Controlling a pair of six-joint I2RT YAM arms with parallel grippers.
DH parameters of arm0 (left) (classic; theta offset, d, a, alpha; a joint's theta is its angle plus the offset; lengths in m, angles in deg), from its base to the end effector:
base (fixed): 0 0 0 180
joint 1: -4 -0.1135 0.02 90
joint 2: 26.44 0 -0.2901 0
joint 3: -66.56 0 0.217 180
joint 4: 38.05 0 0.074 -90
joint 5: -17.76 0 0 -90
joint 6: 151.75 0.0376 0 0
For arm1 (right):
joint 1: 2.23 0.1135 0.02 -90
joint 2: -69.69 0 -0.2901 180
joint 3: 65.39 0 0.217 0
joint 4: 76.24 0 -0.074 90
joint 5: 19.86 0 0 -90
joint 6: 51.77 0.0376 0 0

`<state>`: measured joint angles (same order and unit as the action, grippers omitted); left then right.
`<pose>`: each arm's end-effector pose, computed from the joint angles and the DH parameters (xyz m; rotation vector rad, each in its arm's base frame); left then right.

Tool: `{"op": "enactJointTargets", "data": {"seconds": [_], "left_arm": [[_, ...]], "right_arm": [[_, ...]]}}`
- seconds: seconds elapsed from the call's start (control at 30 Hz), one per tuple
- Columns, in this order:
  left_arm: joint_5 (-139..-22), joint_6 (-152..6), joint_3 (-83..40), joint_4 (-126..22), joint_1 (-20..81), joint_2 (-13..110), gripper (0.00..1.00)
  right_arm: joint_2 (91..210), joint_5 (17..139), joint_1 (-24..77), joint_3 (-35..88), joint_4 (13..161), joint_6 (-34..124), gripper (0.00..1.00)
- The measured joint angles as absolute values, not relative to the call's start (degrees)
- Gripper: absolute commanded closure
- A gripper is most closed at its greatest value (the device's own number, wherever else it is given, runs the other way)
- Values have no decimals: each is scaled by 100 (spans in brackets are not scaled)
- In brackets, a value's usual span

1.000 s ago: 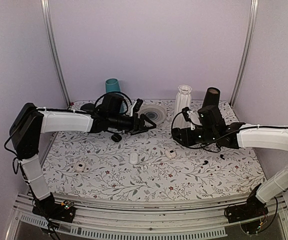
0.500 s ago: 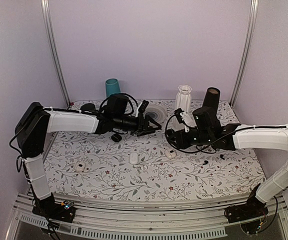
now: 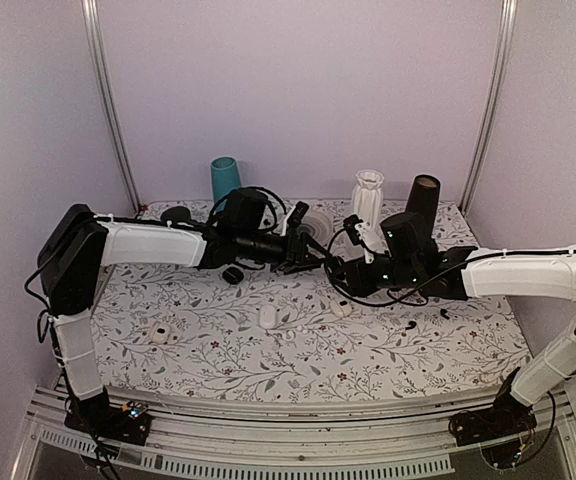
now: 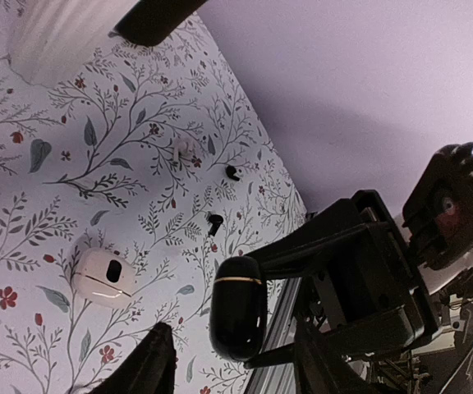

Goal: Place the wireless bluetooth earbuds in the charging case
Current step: Pass from the right arm to the left

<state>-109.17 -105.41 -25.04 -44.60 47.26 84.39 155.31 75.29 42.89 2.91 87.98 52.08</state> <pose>0.2917 -0.3055 0.2679 0.4674 2.2702 -1.5290 0.2081 0.2138 0.2773 -0.6526 2.1303 0.6812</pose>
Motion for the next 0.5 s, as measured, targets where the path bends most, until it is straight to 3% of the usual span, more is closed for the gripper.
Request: {"op": "enactJointTargets", "data": {"seconds": [0.4, 0.5], "left_arm": [[-11048, -10558, -2745, -4467, 4798, 8815, 59], [-11085, -10567, -2747, -4454, 4798, 8817, 65]], "right_arm": [[15625, 7538, 4320, 363, 8820, 5204, 57], [15632, 7547, 4322, 363, 8820, 5202, 57]]}}
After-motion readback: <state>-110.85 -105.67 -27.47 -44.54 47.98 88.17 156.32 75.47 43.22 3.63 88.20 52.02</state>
